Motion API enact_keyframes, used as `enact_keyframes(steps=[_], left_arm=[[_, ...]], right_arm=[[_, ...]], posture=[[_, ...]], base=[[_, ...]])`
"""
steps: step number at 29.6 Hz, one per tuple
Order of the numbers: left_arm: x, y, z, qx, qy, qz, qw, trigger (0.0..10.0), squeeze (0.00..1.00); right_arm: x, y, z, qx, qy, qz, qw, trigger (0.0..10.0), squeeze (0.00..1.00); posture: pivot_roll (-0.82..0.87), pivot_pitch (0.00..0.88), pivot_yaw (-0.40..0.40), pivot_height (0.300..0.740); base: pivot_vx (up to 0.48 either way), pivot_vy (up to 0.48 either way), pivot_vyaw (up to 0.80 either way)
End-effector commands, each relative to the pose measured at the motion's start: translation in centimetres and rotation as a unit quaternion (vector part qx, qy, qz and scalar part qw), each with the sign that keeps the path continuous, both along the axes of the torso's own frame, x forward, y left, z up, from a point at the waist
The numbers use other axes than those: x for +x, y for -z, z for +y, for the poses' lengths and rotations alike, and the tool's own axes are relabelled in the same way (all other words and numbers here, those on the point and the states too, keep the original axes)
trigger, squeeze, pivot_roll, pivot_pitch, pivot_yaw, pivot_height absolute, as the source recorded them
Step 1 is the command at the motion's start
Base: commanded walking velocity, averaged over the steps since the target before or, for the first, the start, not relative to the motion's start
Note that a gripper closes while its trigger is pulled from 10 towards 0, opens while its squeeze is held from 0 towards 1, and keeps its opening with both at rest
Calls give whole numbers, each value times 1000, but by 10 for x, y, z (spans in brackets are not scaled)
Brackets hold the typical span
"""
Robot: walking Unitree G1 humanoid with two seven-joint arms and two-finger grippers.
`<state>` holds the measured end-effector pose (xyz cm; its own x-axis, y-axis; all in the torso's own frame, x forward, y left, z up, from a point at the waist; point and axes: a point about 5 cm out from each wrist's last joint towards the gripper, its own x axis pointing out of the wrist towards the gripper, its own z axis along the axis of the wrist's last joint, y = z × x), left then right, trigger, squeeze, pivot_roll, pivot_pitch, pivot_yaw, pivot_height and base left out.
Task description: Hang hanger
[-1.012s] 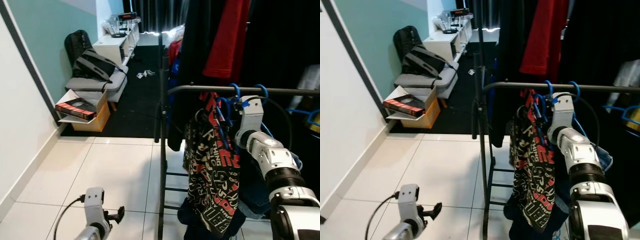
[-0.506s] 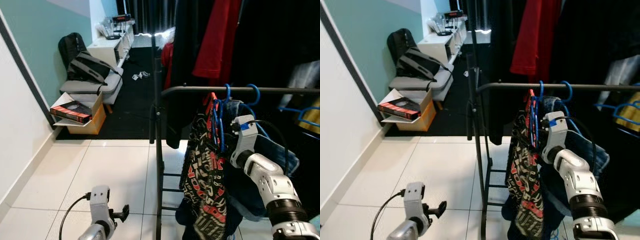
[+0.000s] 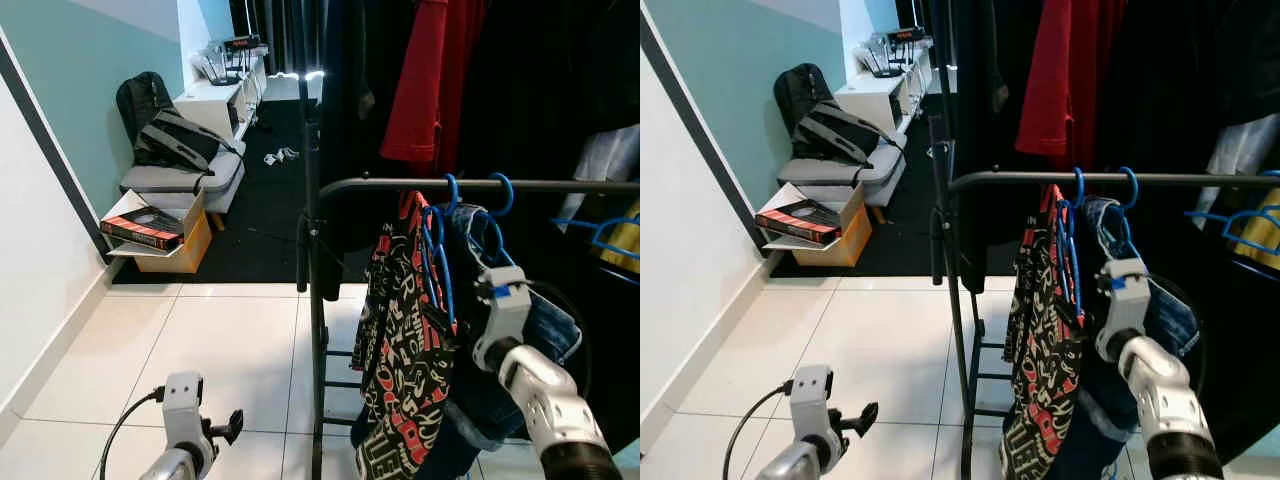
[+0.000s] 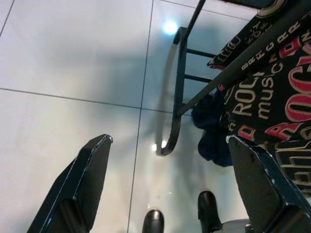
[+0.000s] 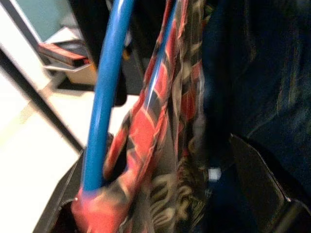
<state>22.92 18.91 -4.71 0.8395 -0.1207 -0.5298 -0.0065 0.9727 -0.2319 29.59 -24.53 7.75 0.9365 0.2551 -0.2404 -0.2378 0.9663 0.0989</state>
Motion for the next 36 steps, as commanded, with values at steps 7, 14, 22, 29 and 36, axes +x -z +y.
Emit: enact_keyframes(steps=[7, 14, 22, 29, 36], left_arm=[[-4, 2, 15, 14, -10, 20, 1000, 10000, 0], [-7, 8, -3, 10, 0, 33, 999, 10000, 0], [-7, 8, -7, 8, 3, 35, 999, 10000, 0], [0, 4, -4, 9, 7, 25, 1000, 10000, 0], [1, 2, -3, 11, 8, 20, 1000, 10000, 0]], right_arm=[[-2, -26, 6, 52, -38, -86, 994, 10000, 0], [0, -52, 13, 61, -97, -128, 985, 10000, 0], [-9, -6, 7, -34, -67, -8, 997, 10000, 0], [-15, 12, 4, -44, -36, 41, 998, 10000, 0], [-19, 28, 2, -52, -13, 78, 995, 10000, 0]], posture=[[-116, 0, 32, 740], [-121, 0, 31, 740], [-120, 0, 29, 740], [-120, 0, 28, 740], [-119, 0, 26, 740]], base=[[-269, 0, 0], [-266, 0, 0], [-266, 0, 0], [-286, 0, 0], [-326, 0, 0]])
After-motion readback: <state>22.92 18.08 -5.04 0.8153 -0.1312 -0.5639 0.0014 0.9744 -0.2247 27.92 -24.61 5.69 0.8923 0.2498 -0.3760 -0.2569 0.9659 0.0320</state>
